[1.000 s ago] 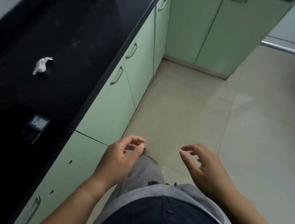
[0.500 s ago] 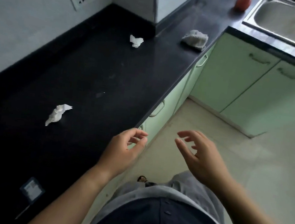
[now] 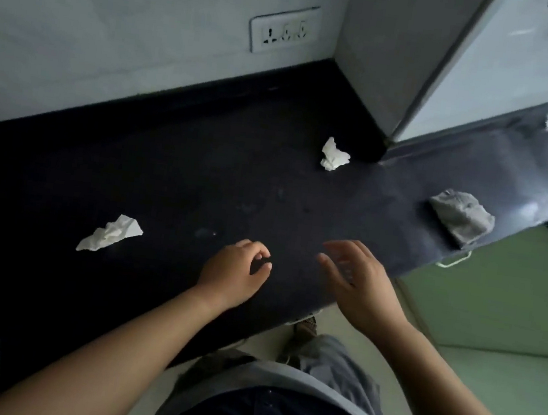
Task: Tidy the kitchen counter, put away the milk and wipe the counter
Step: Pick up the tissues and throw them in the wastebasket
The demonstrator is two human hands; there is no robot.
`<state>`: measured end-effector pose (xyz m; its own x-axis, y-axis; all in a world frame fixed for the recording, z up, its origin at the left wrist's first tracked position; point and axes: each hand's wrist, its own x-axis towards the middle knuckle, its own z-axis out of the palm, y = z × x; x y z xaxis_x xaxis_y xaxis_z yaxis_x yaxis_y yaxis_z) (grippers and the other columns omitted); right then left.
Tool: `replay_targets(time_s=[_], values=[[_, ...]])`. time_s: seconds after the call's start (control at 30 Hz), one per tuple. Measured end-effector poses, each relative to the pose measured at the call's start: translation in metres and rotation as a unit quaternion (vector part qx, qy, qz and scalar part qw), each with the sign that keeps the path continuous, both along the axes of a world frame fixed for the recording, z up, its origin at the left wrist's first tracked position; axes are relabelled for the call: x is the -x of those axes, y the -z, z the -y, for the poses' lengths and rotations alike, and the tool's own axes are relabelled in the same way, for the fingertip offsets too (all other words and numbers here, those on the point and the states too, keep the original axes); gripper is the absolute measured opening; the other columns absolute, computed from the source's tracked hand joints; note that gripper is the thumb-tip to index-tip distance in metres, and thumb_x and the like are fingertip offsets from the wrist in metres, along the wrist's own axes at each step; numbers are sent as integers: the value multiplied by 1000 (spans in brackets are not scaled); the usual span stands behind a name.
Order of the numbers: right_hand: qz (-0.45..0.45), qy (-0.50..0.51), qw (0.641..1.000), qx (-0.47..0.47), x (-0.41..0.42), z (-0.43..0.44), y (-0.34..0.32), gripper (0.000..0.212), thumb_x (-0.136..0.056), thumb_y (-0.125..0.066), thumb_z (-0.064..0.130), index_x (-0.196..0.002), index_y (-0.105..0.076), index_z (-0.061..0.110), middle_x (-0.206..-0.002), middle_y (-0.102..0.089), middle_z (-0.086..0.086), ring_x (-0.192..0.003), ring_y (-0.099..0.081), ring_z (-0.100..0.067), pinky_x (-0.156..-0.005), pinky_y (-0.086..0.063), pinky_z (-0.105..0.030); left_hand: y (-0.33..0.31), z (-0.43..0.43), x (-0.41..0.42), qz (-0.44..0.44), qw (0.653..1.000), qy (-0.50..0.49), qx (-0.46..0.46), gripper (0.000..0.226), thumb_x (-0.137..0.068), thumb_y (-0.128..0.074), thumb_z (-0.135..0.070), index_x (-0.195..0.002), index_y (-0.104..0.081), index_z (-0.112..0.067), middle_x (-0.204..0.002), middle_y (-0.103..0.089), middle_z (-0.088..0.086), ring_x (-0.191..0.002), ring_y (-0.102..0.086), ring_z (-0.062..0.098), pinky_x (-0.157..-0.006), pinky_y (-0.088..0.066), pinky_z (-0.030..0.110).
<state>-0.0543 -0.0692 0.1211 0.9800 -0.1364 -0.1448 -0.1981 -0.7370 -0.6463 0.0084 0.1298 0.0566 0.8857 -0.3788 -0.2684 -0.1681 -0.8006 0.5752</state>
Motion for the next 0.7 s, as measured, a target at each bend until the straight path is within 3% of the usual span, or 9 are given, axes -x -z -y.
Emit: replay_targets(time_s=[0.27, 0.47, 0.7], values=[[-44, -120, 991, 45, -121, 73, 30, 40, -90, -50, 44, -118, -56, 17, -120, -54, 0, -107, -54, -20, -85, -41, -27, 44, 65, -12, 45, 994, -20, -98, 43, -85, -56, -32, -126, -50, -22, -141, -40, 2, -130, -37, 21, -102, -37, 38], [-43, -203, 972, 107, -201, 85, 56, 44, -90, -52, 41, -124, -53, 13, -132, -47, -10, -123, -41, -32, -101, -34, -39, 56, 76, -11, 78, 986, -30, -148, 54, -83, -58, -38, -134, -44, -25, -144, -42, 7, -130, -41, 26, -101, -41, 47], [-69, -213, 958, 179, -258, 88, 81, 56, -90, -51, 39, -138, -38, 15, -150, -24, -11, -136, -23, -34, -107, -31, -50, 58, 80, -6, 77, 983, -40, -164, 51, -86, -39, -43, -134, -42, -27, -146, -40, 5, -130, -42, 25, -101, -39, 46]])
